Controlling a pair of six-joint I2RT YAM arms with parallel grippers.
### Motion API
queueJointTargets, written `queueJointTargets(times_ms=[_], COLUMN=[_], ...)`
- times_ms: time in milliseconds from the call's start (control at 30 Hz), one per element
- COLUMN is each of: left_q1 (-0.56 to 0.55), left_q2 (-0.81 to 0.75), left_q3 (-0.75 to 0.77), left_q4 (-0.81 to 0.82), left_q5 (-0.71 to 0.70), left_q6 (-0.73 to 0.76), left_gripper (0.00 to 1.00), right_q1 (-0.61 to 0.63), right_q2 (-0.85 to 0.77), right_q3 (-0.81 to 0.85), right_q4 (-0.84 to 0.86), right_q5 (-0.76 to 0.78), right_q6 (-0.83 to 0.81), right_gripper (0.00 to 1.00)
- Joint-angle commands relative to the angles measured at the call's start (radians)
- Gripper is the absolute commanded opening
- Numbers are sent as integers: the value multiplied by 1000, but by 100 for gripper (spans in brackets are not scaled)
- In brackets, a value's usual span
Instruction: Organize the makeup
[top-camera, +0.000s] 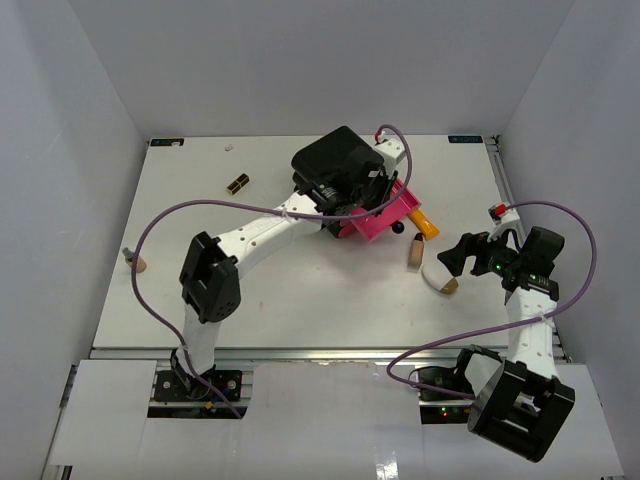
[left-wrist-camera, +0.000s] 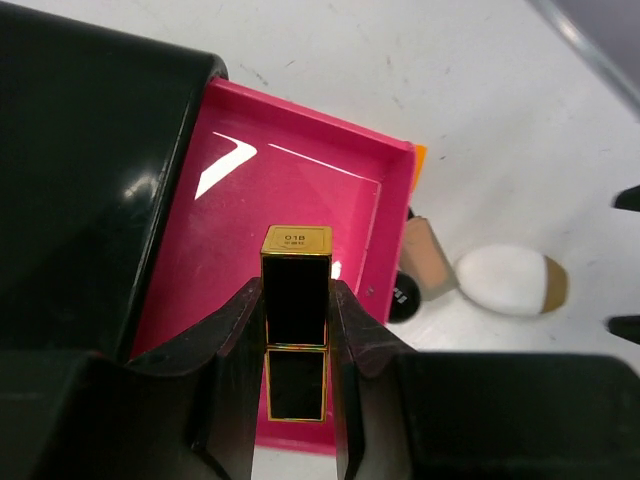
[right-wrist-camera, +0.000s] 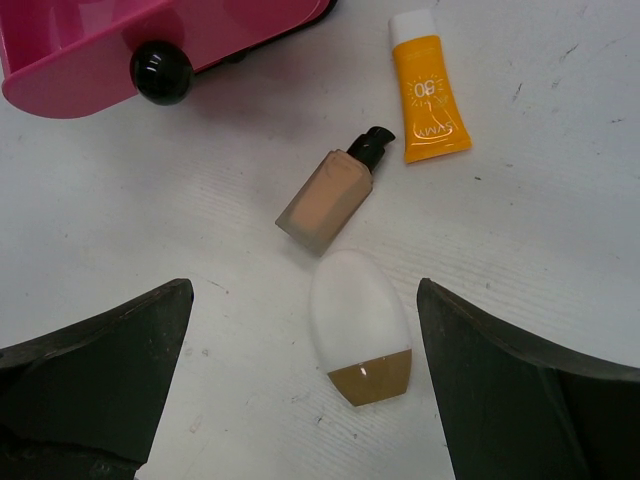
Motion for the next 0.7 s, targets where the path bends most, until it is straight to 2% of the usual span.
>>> queueJointTargets(times_ms=[0,133,200,300,467,567,667], left_q1=[-11,-14,-17,-23,-34,-39,-43], left_q2=[61,114,136,155,171,170,142], left_q3=[111,164,185,204,234,255,270], left_q4=[-37,-45,-48,-56,-62,-71,-82], left_q5=[-61,-79,-90,-97,-111,-112,-112], left_q6=[55,69,72,76,78,74,66], left_gripper=[13,18,25,43,60,65,65], right_q1=[-9,-10,-12,-15,-22,-26,-31], right_q2=[3,3,4,4,4,4,3], right_q3=[-6,-6,-5,-4,-6,-6,-7], right_q4=[19,21,19,18,19,19,17], right_q5=[-15,-16,-16,-17,-19,-21,-28], right_q6=[-6,-6,-6,-6,-6,-6,-10], right_gripper=[100,100,100,100,100,100,100])
